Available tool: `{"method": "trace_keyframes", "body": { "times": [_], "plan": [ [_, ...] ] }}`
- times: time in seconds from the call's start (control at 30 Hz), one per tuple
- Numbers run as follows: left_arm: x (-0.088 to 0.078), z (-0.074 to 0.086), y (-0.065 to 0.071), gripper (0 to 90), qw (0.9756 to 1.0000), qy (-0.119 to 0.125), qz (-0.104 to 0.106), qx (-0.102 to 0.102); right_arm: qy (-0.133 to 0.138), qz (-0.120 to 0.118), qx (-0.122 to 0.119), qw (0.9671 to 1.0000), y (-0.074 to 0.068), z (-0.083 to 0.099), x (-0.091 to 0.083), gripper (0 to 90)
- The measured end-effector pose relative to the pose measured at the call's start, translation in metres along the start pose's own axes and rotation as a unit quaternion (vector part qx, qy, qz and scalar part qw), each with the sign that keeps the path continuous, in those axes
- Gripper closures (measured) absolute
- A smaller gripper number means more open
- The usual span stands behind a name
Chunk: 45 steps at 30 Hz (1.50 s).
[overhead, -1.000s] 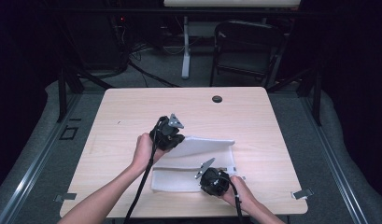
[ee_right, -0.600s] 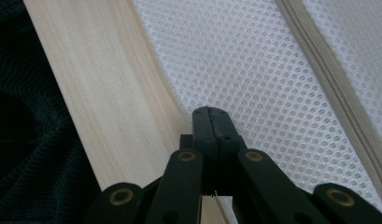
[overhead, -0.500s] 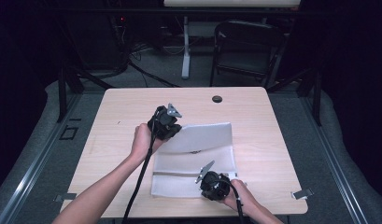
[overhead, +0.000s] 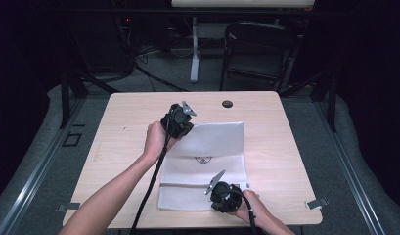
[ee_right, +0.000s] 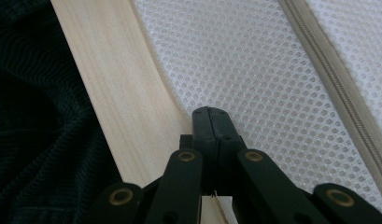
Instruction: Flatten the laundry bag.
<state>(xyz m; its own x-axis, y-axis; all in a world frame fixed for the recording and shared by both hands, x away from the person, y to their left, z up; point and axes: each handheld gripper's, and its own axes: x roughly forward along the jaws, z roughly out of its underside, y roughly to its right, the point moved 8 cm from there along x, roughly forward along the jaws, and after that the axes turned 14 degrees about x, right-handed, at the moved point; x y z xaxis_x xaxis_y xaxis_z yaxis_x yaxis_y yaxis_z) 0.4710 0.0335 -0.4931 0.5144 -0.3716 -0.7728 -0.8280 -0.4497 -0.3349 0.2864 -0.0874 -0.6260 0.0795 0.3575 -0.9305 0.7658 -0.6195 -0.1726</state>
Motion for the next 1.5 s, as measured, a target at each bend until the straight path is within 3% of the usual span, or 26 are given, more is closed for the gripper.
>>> {"method": "trace_keyframes", "body": {
  "times": [0.3,0.4,0.47,0.5,0.6,0.67,0.77,0.97,1.1,1.13,1.2,1.23,1.27,1.37,1.4,1.43,1.5],
  "plan": [
    [0.010,0.001,-0.025,88.9,0.9991,0.002,-0.033,-0.028,-0.004,-0.001,-0.008,1.0000,-0.004,0.001,0.001,90.0],
    [0.015,-0.001,-0.031,88.9,0.9986,0.004,-0.040,-0.033,0.001,-0.010,0.003,0.9999,-0.005,0.000,0.002,90.0],
    [0.020,-0.003,-0.032,88.8,0.9985,0.003,-0.040,-0.036,-0.001,-0.009,0.003,1.0000,-0.005,-0.001,0.002,90.0],
    [0.023,-0.004,-0.033,88.8,0.9984,0.006,-0.041,-0.038,0.010,-0.025,0.013,0.9996,-0.009,-0.002,0.004,90.0],
    [0.033,-0.007,-0.034,88.7,0.9980,0.006,-0.045,-0.043,0.001,-0.024,0.008,0.9997,-0.010,-0.002,0.003,90.0],
    [0.038,-0.008,-0.035,88.6,0.9979,0.003,-0.044,-0.047,0.010,-0.033,0.012,0.9993,-0.014,-0.003,0.006,90.0],
    [0.047,-0.007,-0.037,88.5,0.9974,-0.001,-0.048,-0.053,-0.003,-0.023,-0.004,0.9997,-0.011,-0.002,0.003,90.0],
    [0.062,-0.003,-0.046,87.0,0.9966,-0.007,-0.046,-0.068,0.014,-0.035,0.010,0.9992,-0.016,-0.004,0.005,90.0],
    [0.067,-0.001,-0.050,77.4,0.9964,-0.004,-0.038,-0.076,0.047,-0.055,0.016,0.9973,-0.017,-0.009,-0.006,75.9],
    [0.068,0.001,-0.052,65.4,0.9961,-0.006,-0.039,-0.079,0.062,-0.062,0.024,0.9959,-0.011,-0.010,-0.016,68.2],
    [0.068,0.003,-0.053,60.5,0.9952,-0.001,-0.036,-0.091,0.062,-0.063,0.022,0.9958,-0.008,-0.010,-0.021,63.8],
    [0.068,0.005,-0.054,49.9,0.9949,-0.001,-0.032,-0.096,0.078,-0.058,0.039,0.9945,0.005,-0.009,-0.032,55.7],
    [0.067,0.007,-0.054,49.9,0.9943,0.003,-0.031,-0.102,0.078,-0.058,0.039,0.9945,0.005,-0.009,-0.032,55.7],
    [0.062,0.012,-0.052,39.5,0.9940,0.009,-0.024,-0.106,0.102,-0.045,0.066,0.9915,0.025,-0.004,-0.046,39.4],
    [0.059,0.015,-0.051,33.6,0.9942,0.009,-0.024,-0.104,0.107,-0.025,0.074,0.9912,0.035,-0.001,-0.053,26.9],
    [0.057,0.016,-0.049,33.6,0.9940,0.015,-0.017,-0.107,0.107,-0.025,0.074,0.9912,0.035,-0.001,-0.053,26.9],
    [0.052,0.021,-0.044,27.7,0.9944,0.018,-0.013,-0.103,0.113,-0.014,0.085,0.9898,0.045,0.001,-0.060,18.5]
  ]
}}
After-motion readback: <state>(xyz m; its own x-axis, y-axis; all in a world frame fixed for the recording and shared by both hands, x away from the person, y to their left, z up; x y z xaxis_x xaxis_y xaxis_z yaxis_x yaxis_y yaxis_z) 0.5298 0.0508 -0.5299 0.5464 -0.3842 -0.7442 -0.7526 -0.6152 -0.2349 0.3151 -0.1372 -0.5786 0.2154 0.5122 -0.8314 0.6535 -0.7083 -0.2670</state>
